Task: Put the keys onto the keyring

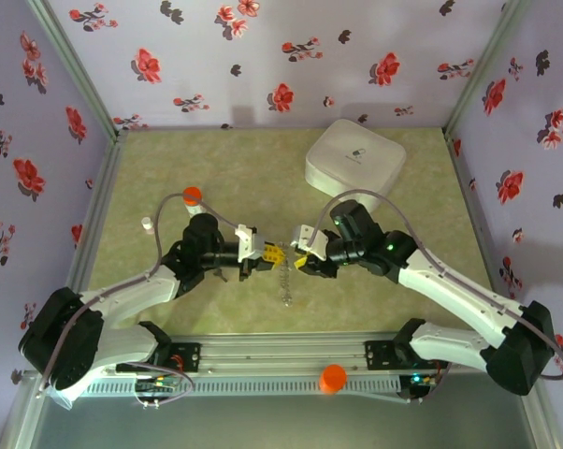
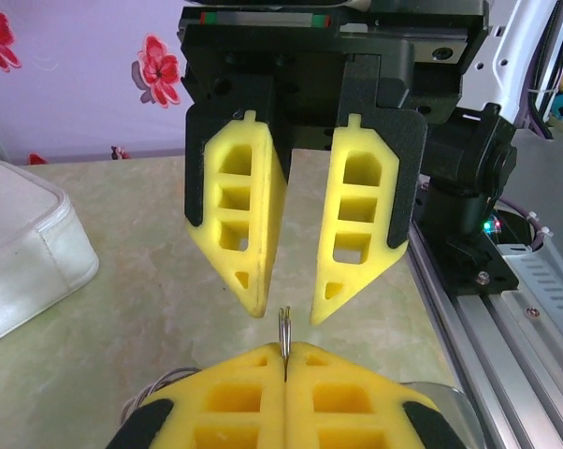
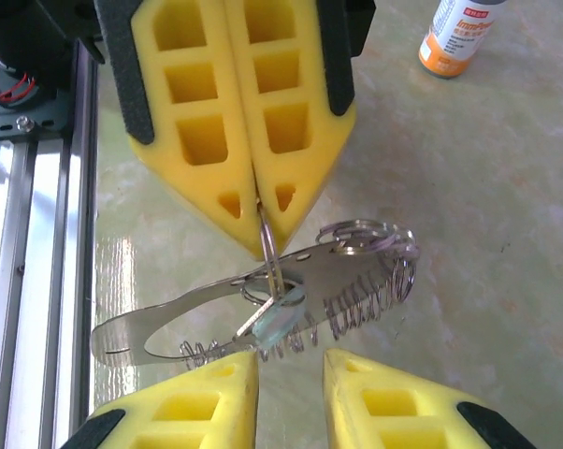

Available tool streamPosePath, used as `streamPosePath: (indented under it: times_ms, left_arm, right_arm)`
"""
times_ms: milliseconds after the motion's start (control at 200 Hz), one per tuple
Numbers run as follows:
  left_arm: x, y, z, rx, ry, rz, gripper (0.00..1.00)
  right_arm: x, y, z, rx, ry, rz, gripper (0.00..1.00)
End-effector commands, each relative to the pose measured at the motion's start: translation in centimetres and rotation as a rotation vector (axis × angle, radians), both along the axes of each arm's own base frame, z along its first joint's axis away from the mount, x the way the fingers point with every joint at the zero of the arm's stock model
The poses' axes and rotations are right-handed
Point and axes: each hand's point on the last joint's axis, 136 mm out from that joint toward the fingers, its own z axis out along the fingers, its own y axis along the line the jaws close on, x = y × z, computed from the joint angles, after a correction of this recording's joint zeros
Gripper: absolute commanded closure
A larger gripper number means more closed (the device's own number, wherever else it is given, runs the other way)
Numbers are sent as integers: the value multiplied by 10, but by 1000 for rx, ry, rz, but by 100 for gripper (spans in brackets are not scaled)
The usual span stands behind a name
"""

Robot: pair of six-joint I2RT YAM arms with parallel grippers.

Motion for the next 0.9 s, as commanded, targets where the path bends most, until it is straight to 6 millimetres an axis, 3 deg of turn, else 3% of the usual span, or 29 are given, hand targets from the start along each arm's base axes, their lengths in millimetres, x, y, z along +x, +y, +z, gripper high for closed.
streamPosePath:
  times_ms: [0,205,380,560,895]
  left_arm:
    - [-7,0,14,-51,-41,-33,100]
    - [-7,0,15,-62,-40,-31,100]
    - [0,-2,22,-114,-36,2,100]
    - [4,-4,25,-142,-17,16,100]
    - [8,-5,22,-142,1,22,100]
  right_arm:
    - [2,6,11,69,-3,-12,76]
    - [0,7,4,60,23,-11,75]
    - [2,-6,-15,42,1,-76,65]
    - [-3,4,-11,180,39,-87,60]
    - [10,18,-7,304,2,-148,57]
